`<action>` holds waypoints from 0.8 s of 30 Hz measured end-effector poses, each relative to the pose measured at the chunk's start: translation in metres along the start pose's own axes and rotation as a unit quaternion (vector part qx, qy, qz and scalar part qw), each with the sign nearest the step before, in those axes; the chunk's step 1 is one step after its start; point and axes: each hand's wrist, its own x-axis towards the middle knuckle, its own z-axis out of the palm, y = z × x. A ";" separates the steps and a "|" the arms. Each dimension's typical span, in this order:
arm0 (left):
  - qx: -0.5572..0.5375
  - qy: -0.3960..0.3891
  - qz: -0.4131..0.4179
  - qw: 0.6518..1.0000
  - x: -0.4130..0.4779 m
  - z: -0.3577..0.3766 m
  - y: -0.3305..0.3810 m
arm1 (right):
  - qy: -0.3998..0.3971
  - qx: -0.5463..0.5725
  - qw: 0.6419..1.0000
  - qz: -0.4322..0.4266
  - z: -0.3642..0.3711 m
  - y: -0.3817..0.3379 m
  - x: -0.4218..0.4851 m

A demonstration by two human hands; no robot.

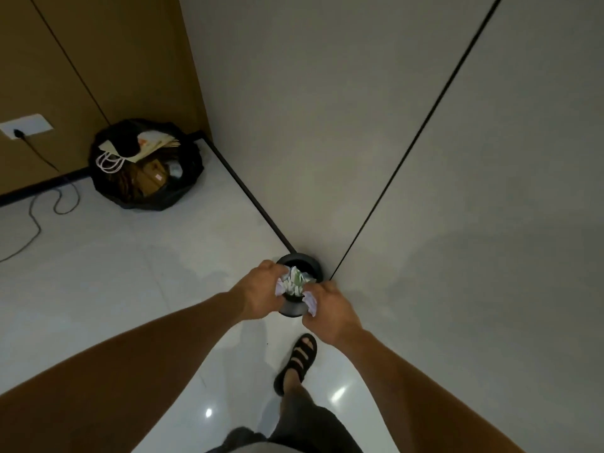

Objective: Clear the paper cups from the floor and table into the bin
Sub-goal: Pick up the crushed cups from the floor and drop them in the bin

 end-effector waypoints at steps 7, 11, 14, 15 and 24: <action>-0.047 -0.023 -0.038 0.998 0.155 0.035 -0.050 | -0.067 0.043 0.995 0.060 0.020 0.069 0.138; -0.055 -0.056 -0.044 0.996 0.236 0.091 -0.108 | -0.072 0.041 0.993 0.079 0.069 0.119 0.213; -0.057 -0.099 -0.047 0.992 0.297 0.139 -0.151 | -0.088 0.031 0.991 0.101 0.126 0.157 0.269; -0.063 -0.110 -0.048 0.991 0.317 0.154 -0.165 | -0.092 0.025 0.989 0.111 0.147 0.170 0.287; -0.044 -0.136 -0.020 0.989 0.404 0.248 -0.252 | -0.098 0.059 0.975 0.192 0.275 0.238 0.373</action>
